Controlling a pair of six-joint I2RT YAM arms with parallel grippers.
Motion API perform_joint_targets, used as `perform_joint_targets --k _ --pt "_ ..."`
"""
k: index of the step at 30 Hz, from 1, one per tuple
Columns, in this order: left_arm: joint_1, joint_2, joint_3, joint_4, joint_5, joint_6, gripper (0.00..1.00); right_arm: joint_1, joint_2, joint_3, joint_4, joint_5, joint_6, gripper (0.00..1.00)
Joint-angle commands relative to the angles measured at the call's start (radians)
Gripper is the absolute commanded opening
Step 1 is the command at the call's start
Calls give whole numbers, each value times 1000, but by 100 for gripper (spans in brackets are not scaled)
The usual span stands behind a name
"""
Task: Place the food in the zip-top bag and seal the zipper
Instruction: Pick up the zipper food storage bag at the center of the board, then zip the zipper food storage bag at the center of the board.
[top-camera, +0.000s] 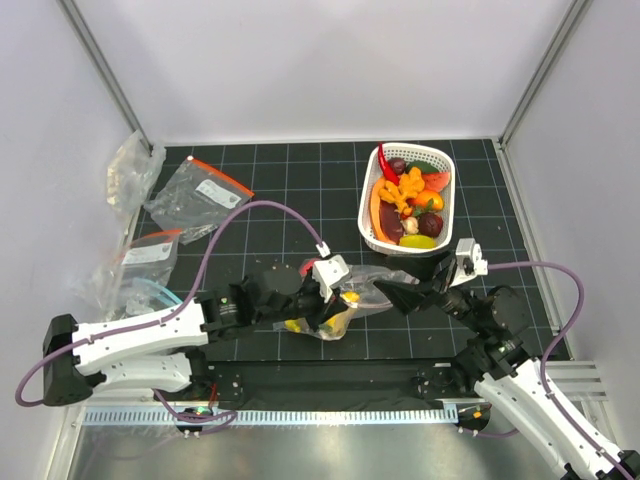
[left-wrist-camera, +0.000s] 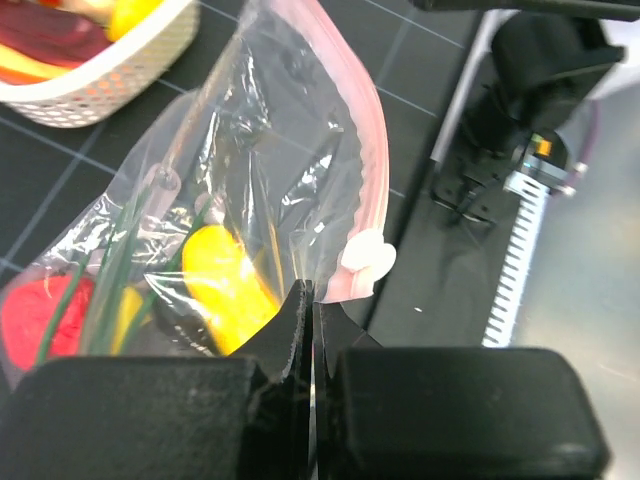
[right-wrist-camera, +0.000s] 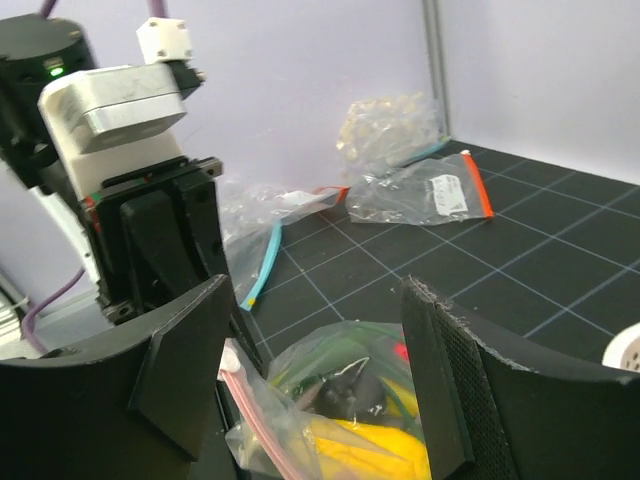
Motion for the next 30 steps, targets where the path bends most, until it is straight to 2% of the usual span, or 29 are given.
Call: perform_joint_targets --k 1,6,8,10,12,14,19,22,30 --pt "25 -30 48 6 121 -22 0 0 1 6 104 -131 -34 74" --pt "45 -42 49 -3 204 -27 0 0 19 12 137 -231 -74 73" --pt "45 -41 51 -5 206 -27 0 0 28 1 138 -234 -95 70" --pt "45 -41 51 -5 207 -27 0 1 47 18 110 -239 -117 58" --pt "45 -42 49 -3 204 -27 0 6 80 19 131 -269 -122 54" --pt "46 -47 49 -3 198 -28 0 18 99 15 150 -280 -128 55" --pt "48 -62 37 3 183 -30 0 96 132 9 141 -249 -223 54" --pt "51 -59 35 3 175 -33 0 162 137 13 105 -207 -304 50" --pt "57 -51 38 1 172 -37 0 334 149 35 -2 -82 -473 50"
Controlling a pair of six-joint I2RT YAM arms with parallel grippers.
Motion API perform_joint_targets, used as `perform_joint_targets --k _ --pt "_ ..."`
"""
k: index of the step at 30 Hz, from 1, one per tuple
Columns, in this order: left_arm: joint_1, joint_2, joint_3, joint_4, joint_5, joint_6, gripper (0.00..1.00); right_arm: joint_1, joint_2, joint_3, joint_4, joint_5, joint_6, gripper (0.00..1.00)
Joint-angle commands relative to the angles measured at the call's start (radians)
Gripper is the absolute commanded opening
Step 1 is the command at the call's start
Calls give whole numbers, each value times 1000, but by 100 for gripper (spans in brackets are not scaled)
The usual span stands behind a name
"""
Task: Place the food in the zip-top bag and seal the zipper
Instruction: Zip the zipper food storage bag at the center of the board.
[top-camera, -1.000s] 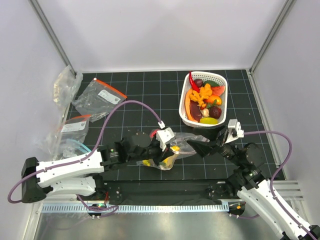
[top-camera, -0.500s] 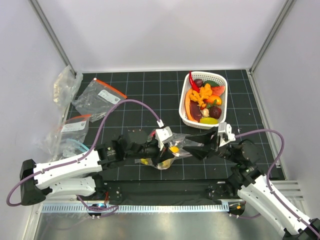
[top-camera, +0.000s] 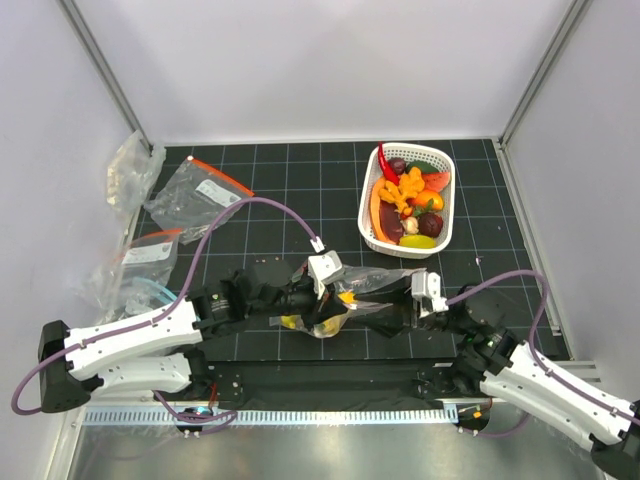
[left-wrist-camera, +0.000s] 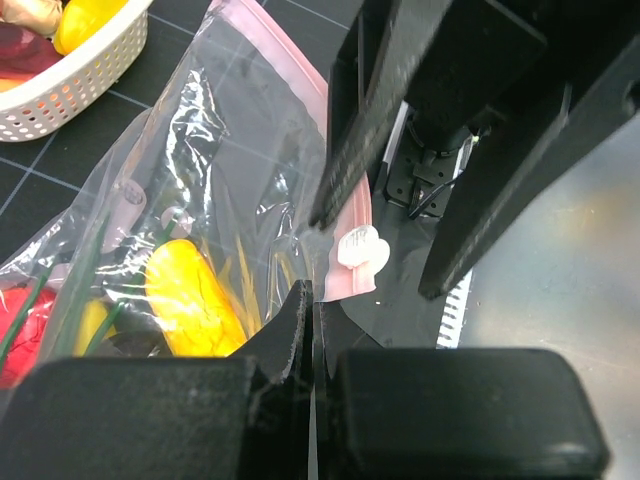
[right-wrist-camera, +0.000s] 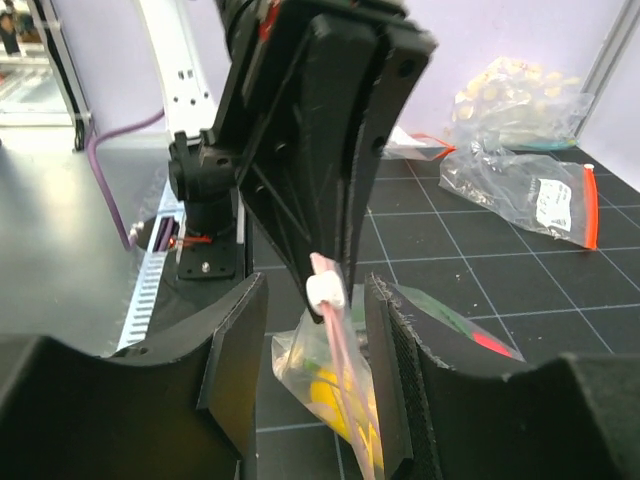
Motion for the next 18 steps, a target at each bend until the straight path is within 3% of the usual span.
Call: perform_joint_targets --k 1,4,8,10,13,14,15,18 --pt "6 -14 26 18 4 -10 0 62 26 37 -31 83 -131 50" --pt "7 -12 28 18 7 -12 0 107 37 44 -48 126 -164 47" --pt "7 -9 28 20 10 -12 0 136 40 50 -63 157 -191 31" --pt "7 -6 28 20 12 -12 0 138 31 45 -54 158 -187 30" --pt "7 -2 29 18 12 -10 0 138 13 42 -54 169 -184 19" --pt "7 -3 29 17 12 -10 0 138 10 44 -57 183 -182 9" --pt "9 -2 29 18 12 -9 0 138 7 47 -62 190 -179 4" --pt "7 -11 26 18 -1 -3 0 138 8 51 -70 203 -174 1"
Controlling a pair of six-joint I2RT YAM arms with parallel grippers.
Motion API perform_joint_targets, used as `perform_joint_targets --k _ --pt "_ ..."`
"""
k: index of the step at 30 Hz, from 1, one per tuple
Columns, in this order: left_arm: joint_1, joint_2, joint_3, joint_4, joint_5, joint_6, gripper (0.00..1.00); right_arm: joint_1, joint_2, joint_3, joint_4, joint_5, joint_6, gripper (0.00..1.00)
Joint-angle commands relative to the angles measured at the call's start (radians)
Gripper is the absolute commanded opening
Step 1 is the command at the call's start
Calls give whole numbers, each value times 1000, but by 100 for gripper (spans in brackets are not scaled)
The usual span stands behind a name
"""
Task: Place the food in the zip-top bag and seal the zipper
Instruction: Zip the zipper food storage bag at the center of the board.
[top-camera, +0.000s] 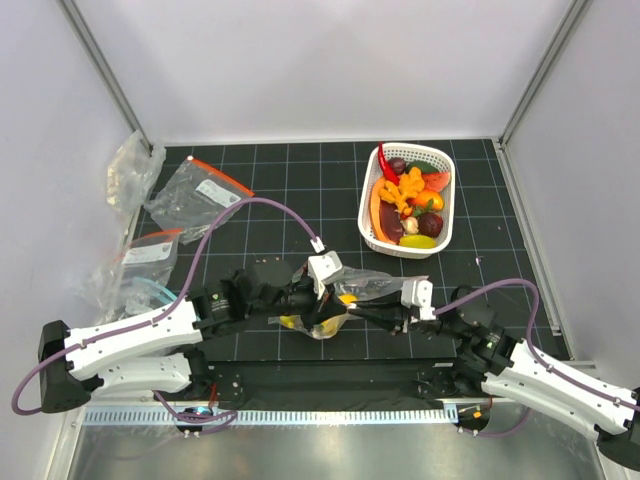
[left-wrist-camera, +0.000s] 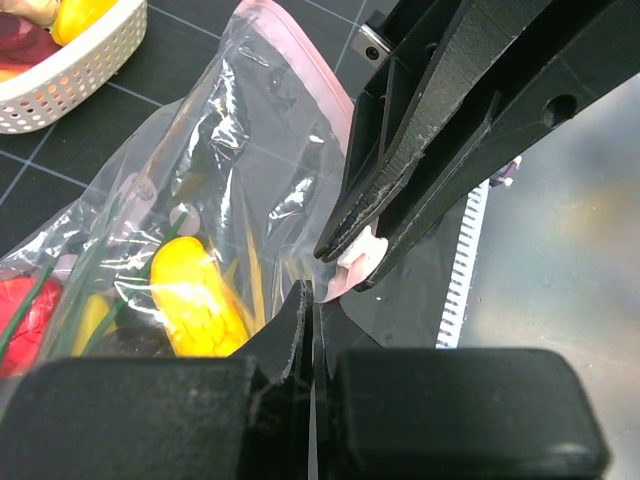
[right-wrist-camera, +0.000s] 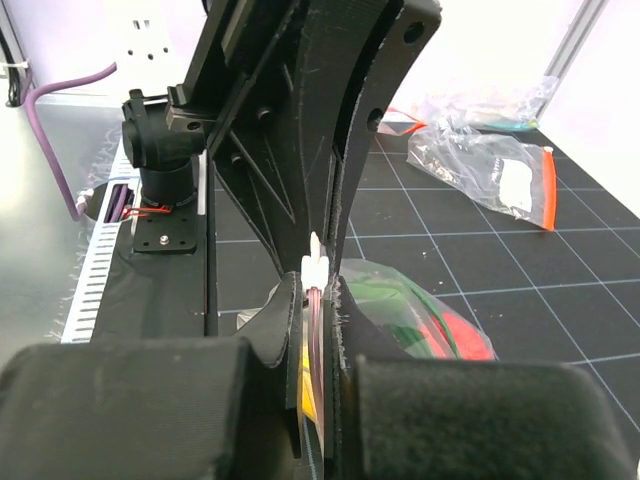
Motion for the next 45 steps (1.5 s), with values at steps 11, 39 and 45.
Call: perform_joint_targets --k 11,39,45 --pt "4 -58 -21 100 -45 30 65 8 -51 34 45 30 45 1" --pt "10 -318 -148 217 -102 21 0 8 7 55 21 108 82 1" --pt "11 -470 -230 252 -307 21 0 8 7 63 9 130 85 1"
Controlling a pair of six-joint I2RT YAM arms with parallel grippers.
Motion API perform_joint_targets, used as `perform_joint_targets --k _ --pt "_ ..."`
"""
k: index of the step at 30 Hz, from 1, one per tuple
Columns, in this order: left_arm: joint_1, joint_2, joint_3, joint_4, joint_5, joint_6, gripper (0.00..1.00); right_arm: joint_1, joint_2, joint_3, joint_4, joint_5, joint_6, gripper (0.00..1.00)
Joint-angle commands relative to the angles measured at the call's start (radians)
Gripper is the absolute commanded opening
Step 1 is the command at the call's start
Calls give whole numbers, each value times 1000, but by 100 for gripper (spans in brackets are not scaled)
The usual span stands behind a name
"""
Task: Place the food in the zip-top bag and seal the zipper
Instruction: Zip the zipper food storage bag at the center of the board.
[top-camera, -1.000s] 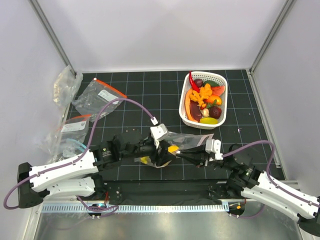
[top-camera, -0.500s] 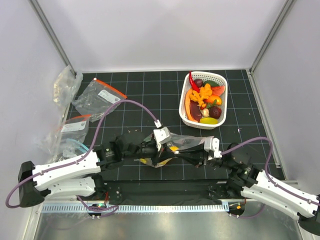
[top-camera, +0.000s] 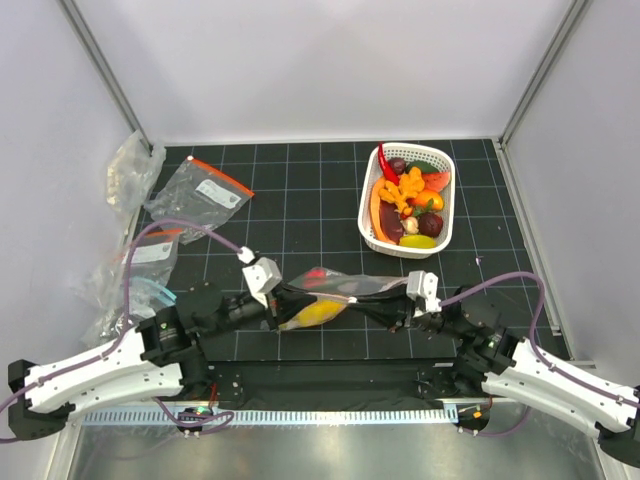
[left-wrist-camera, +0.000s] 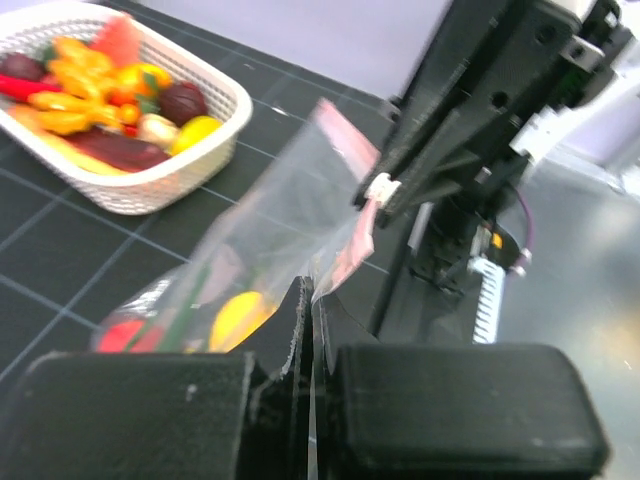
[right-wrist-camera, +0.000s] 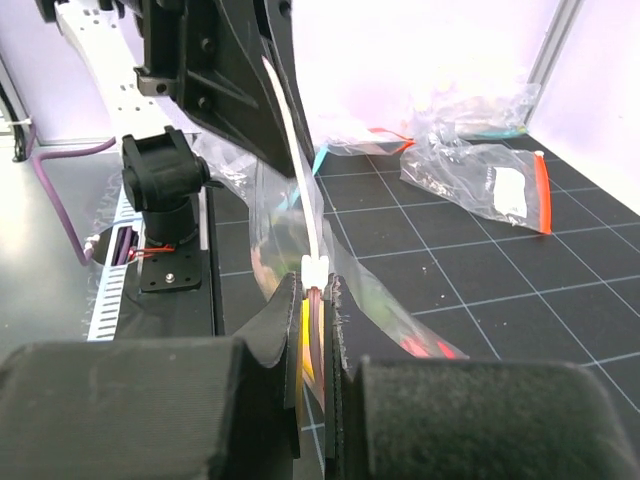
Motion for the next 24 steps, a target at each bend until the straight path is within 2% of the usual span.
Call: perform_joint_targets --k 1,4,7,8,14,17,20,24 --pt "9 -122 -18 86 -206 -3 0 -5 0 32 -20 64 -2 1" --pt "11 -222 -53 66 -452 -12 0 -3 -6 38 -36 98 0 1" --pt "9 -288 -85 63 -569 -12 0 -5 -23 36 -46 132 0 1" --pt "9 -299 -90 63 -647 -17 0 -5 -28 32 -44 141 0 1" --pt "9 -417 -116 17 -833 -52 0 -5 -83 19 -67 236 2 1" --pt "9 -515 -154 32 -878 -53 0 -5 -112 4 -57 278 2 1" --pt "7 -561 -182 55 -850 -43 0 -6 -120 1 -53 269 3 1" --pt "9 -497 -194 120 -830 -32 1 -5 -101 -1 -43 259 6 1"
